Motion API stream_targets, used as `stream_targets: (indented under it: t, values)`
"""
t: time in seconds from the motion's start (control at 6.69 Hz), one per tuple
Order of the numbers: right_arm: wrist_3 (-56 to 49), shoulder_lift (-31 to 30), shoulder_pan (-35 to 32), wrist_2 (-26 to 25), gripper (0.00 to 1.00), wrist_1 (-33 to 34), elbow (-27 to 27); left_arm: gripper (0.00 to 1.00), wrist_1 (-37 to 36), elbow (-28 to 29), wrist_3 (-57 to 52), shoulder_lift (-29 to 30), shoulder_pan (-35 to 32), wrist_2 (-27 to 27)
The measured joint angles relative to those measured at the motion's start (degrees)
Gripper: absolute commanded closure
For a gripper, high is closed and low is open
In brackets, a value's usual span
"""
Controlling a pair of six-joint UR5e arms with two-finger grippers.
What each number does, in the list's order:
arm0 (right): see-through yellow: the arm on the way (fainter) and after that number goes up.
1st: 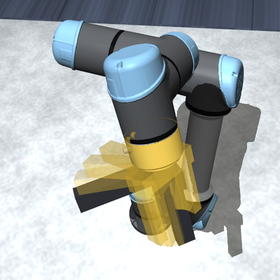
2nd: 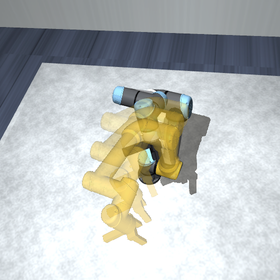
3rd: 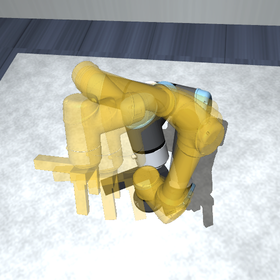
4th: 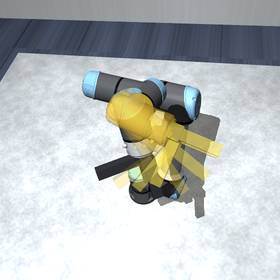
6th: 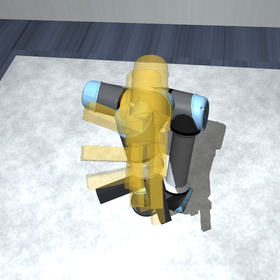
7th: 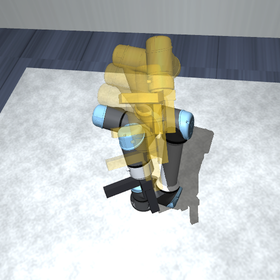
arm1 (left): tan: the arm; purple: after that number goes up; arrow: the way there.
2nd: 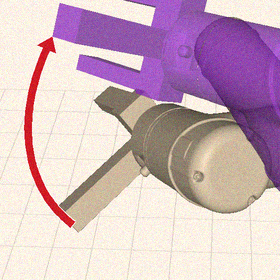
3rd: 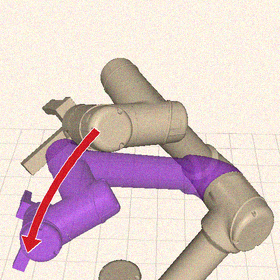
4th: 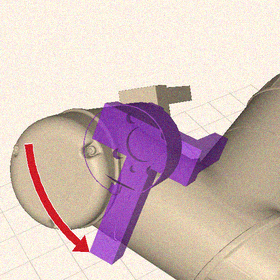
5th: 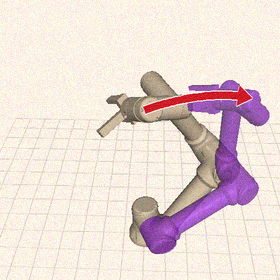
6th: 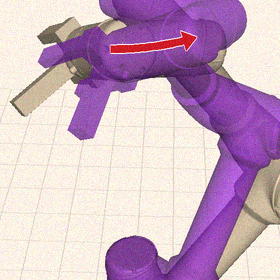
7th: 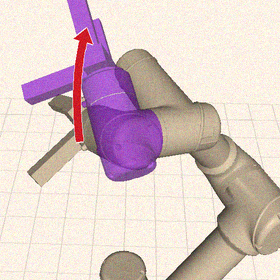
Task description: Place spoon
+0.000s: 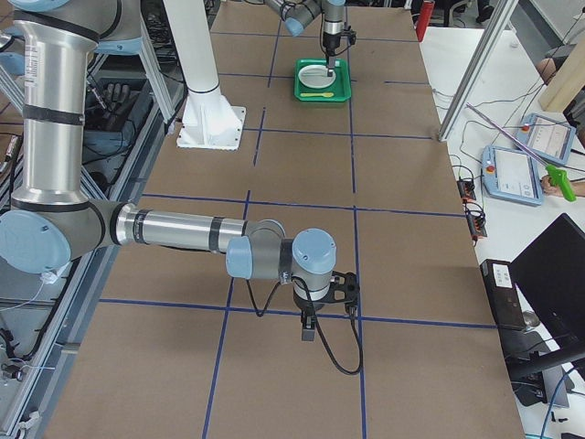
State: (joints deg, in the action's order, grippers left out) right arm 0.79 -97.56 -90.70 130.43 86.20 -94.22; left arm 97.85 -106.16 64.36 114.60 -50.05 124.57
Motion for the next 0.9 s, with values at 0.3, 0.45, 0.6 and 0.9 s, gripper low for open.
stream_targets:
  t: [0.3, 0.45, 0.6, 0.9]
  values:
    - [0.0, 0.0, 0.0, 0.0, 0.0, 0.0, 0.0, 0.0, -3.3, -5.6, -7.7, -2.3, -7.2, 0.1]
    - [0.0, 0.0, 0.0, 0.0, 0.0, 0.0, 0.0, 0.0, -6.8, -6.4, -16.0, -3.4, -10.8, 0.2]
    - [0.0, 0.0, 0.0, 0.0, 0.0, 0.0, 0.0, 0.0, -9.7, -6.6, -25.6, -5.5, -13.9, 0.2]
    - [0.0, 0.0, 0.0, 0.0, 0.0, 0.0, 0.0, 0.0, -11.3, -4.0, -47.5, -12.4, -22.0, 1.1]
